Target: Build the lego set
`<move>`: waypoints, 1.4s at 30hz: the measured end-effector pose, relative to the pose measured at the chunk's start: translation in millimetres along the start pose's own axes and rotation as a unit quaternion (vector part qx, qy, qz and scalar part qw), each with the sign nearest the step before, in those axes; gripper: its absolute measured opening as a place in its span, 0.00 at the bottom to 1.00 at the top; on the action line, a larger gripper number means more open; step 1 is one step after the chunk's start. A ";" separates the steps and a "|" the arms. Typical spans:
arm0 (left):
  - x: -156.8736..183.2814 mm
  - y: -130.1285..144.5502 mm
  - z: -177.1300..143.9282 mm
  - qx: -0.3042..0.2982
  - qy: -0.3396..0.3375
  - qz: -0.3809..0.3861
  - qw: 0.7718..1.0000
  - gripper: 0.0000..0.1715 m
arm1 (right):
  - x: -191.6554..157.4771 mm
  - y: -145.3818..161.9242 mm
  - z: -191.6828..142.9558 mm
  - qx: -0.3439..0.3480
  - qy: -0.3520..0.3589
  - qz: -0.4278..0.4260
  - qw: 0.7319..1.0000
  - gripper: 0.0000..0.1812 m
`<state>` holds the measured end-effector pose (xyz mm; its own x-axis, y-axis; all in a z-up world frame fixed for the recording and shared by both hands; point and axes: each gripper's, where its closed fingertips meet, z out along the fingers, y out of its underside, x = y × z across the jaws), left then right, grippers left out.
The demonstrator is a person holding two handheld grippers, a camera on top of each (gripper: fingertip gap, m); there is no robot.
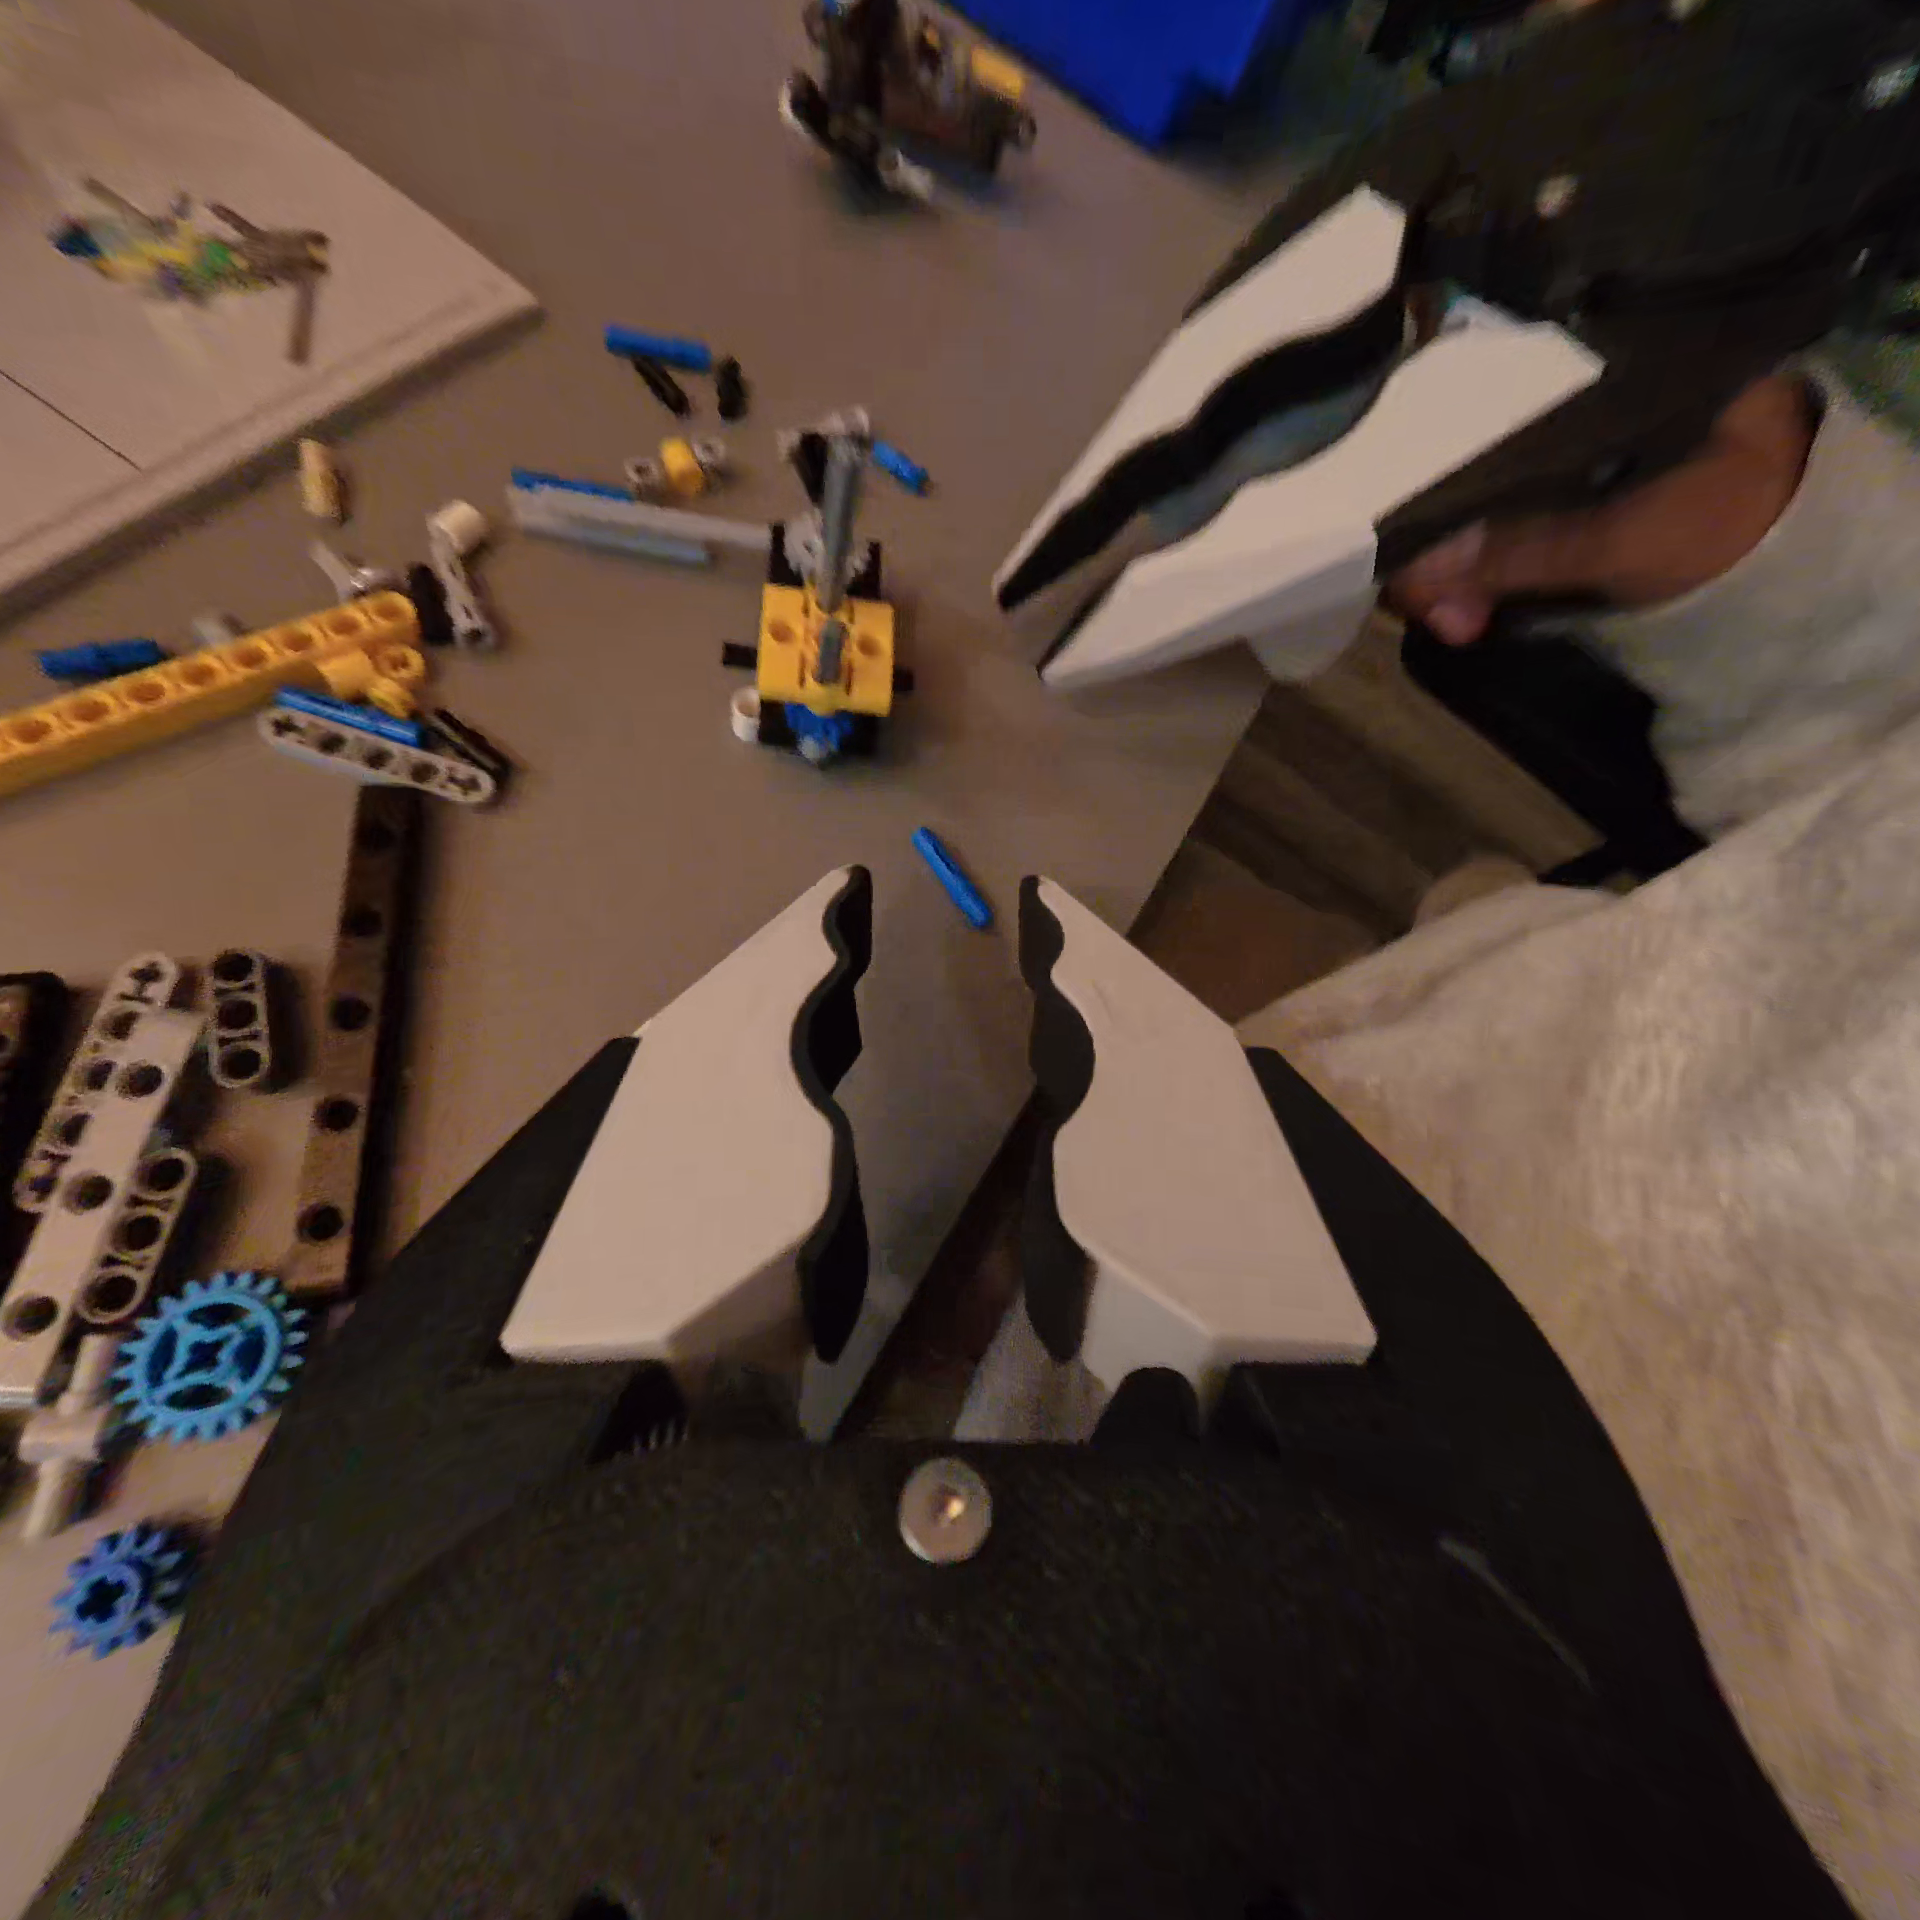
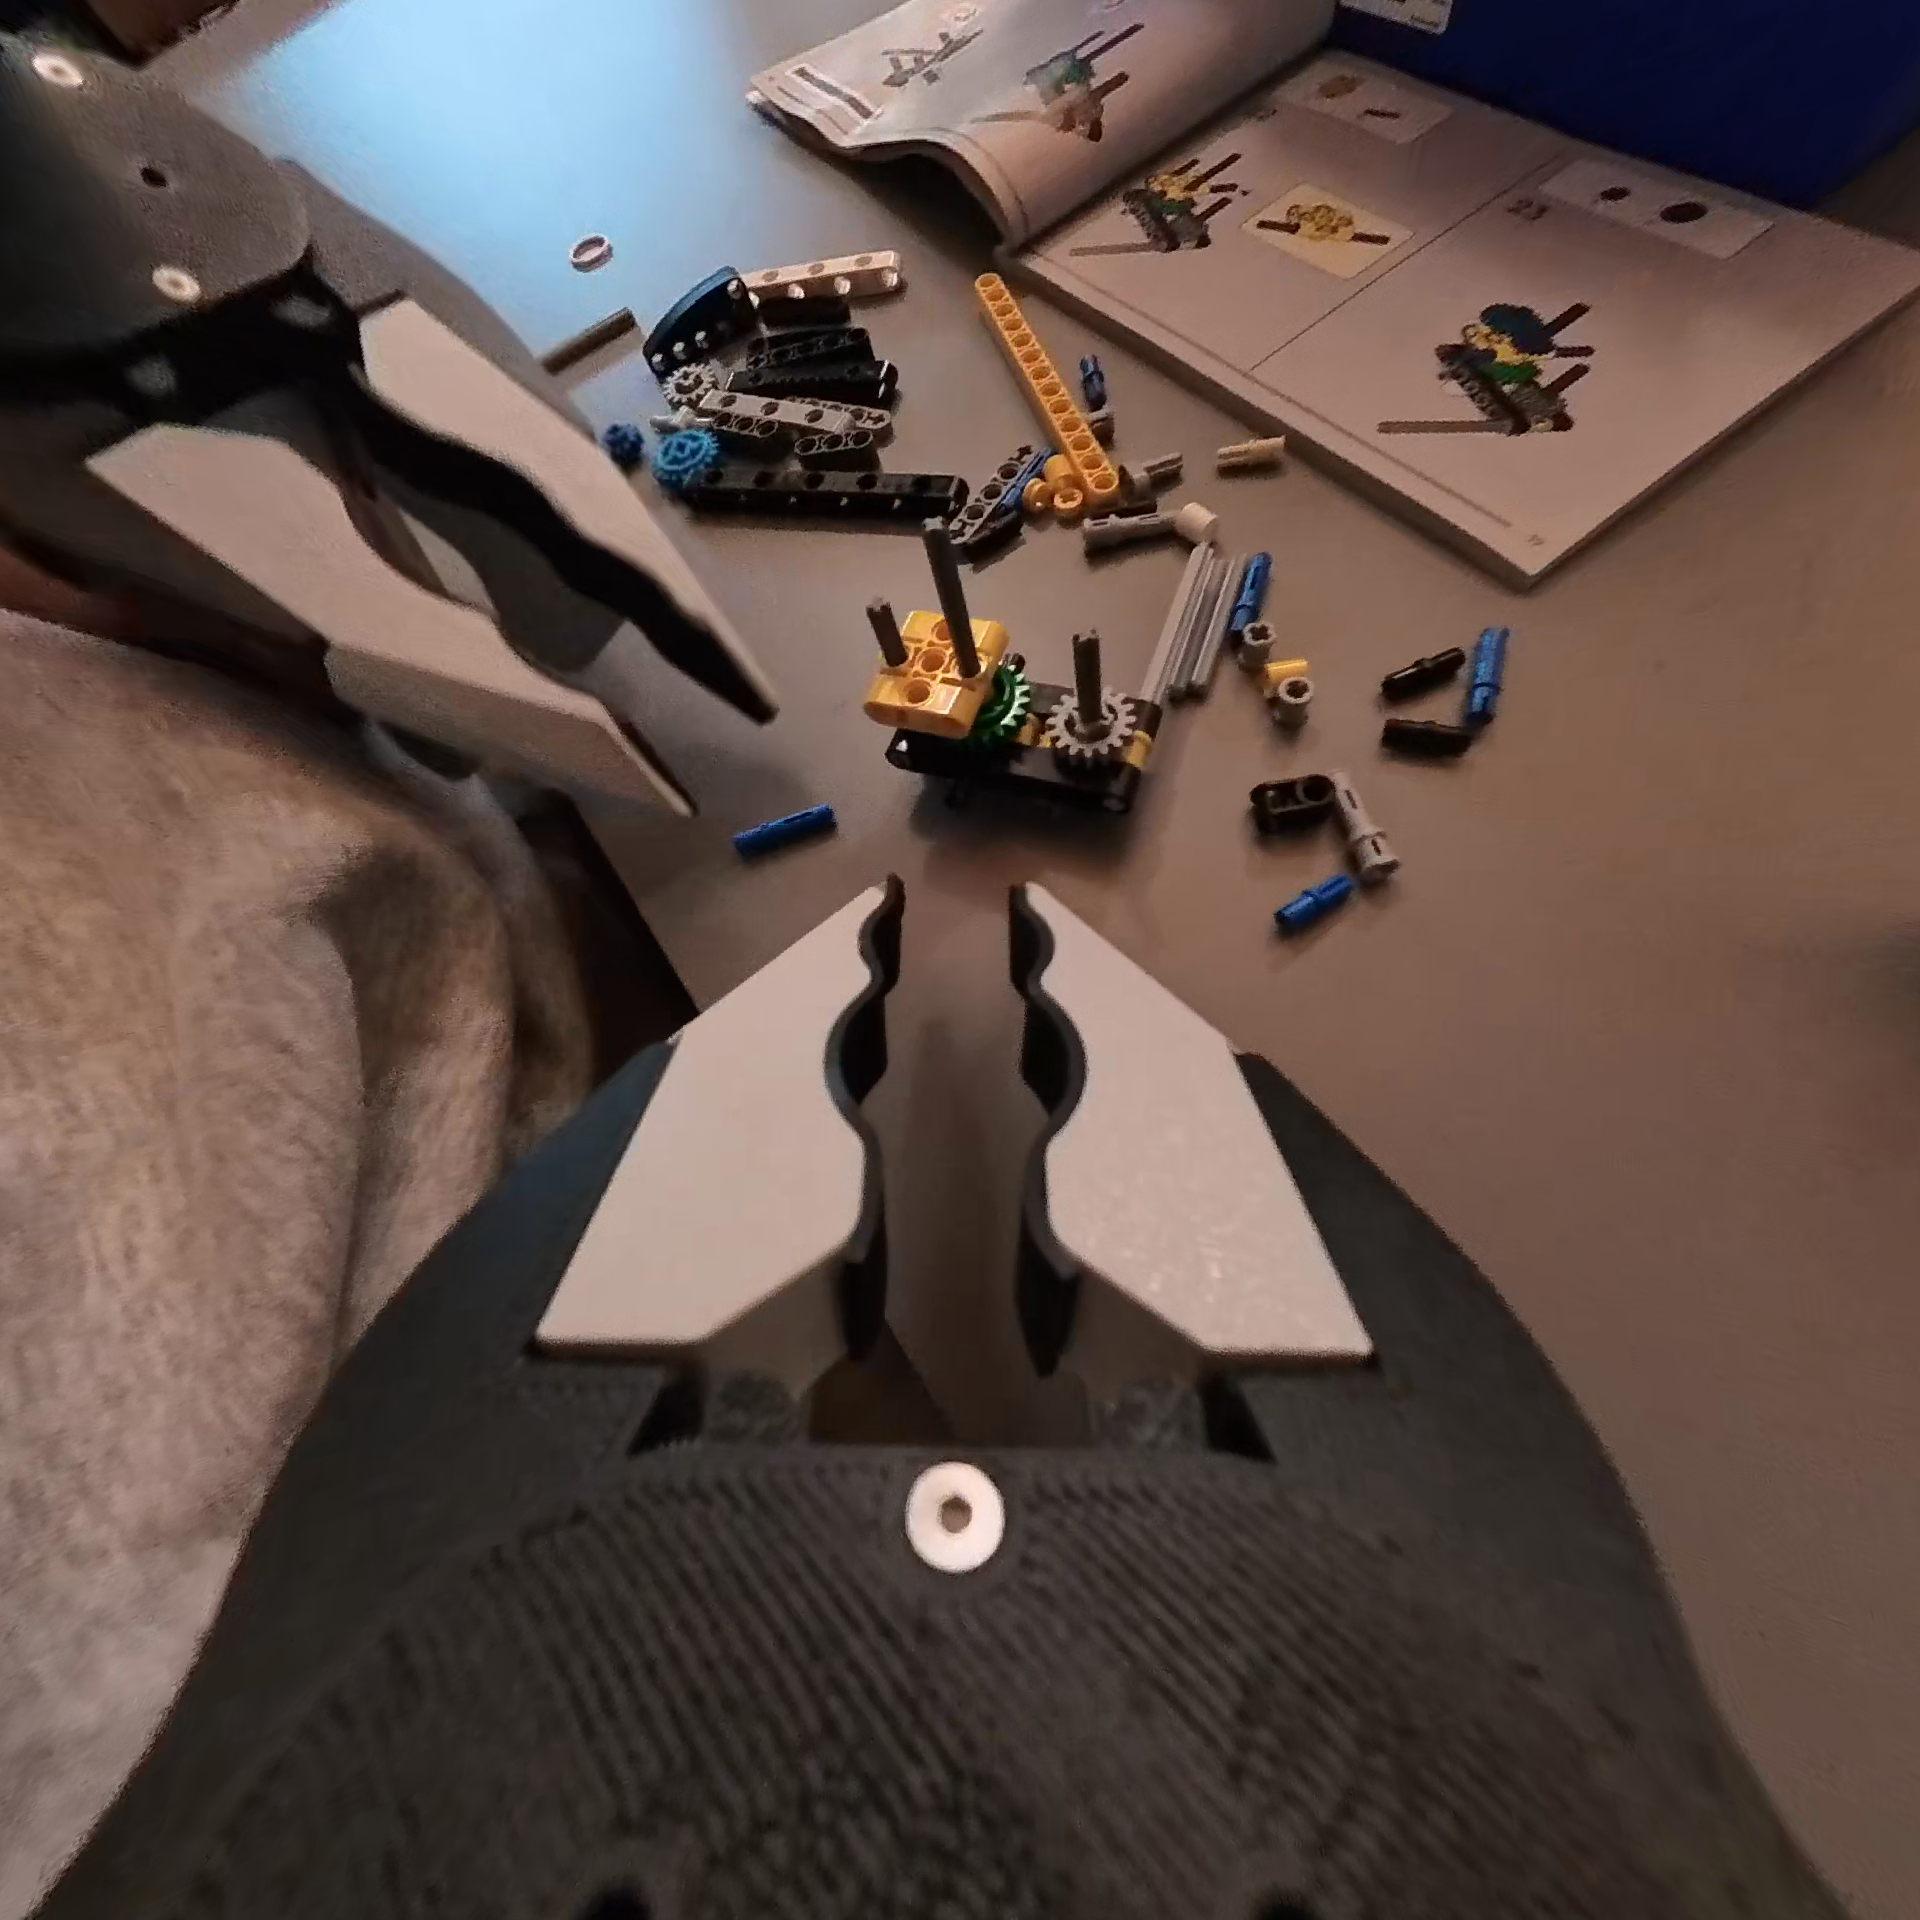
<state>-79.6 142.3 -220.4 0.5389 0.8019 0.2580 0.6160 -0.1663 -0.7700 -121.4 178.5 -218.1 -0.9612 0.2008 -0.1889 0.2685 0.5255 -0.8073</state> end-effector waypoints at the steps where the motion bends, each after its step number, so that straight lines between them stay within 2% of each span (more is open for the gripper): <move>1: 1.8 3.7 2.4 -0.011 -0.001 0.008 1.000 0.15 | 0.4 -0.2 0.4 0.001 0.002 -0.001 1.000 0.11; 4: 4.1 13.4 11.3 -0.046 -0.005 0.027 0.999 0.14 | 0.7 -0.5 1.3 0.001 0.007 -0.005 1.000 0.11; 8: 0.5 12.3 13.6 -0.050 -0.031 0.049 0.997 0.08 | 0.1 -1.9 1.2 0.002 0.013 -0.014 1.000 0.11; 11: 1.9 12.0 13.2 -0.049 -0.023 0.044 0.998 0.02 | -3.0 -3.9 1.4 0.007 0.009 -0.018 1.000 0.12; 14: -1.5 10.7 10.4 -0.042 -0.019 0.036 0.998 0.01 | -8.9 -6.2 2.3 0.013 -0.001 -0.026 1.000 0.12; 19: 7.2 -2.4 0.1 0.006 0.077 -0.010 0.997 0.00 | -26.9 -11.0 4.4 0.027 -0.039 -0.050 0.998 0.14; 23: 11.1 -12.5 -9.5 0.051 0.129 -0.014 0.990 0.00 | -41.4 -14.8 4.6 0.041 -0.070 -0.067 0.994 0.13; 34: 7.8 -11.9 -8.0 0.057 0.135 -0.030 0.989 0.00 | -54.7 -17.8 10.6 0.048 -0.101 -0.062 0.992 0.11; 36: 10.2 -11.8 -6.6 0.055 0.138 -0.028 0.989 0.00 | -56.1 -19.1 12.3 0.050 -0.099 -0.064 0.992 0.09; 38: 10.8 -12.1 -5.3 0.053 0.138 -0.029 0.989 0.00 | -53.5 -20.0 13.8 0.050 -0.082 -0.072 0.993 0.00; 42: 7.8 -15.7 -6.2 0.061 0.141 -0.045 0.987 0.00 | -51.6 -21.6 13.5 0.054 -0.075 -0.074 0.993 0.01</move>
<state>-81.5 147.6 -202.8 0.6344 0.6150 0.4683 0.6049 -0.0179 -0.7961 -78.5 145.6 -198.5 -0.9903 -0.0017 -0.1387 0.1233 0.4470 -0.8860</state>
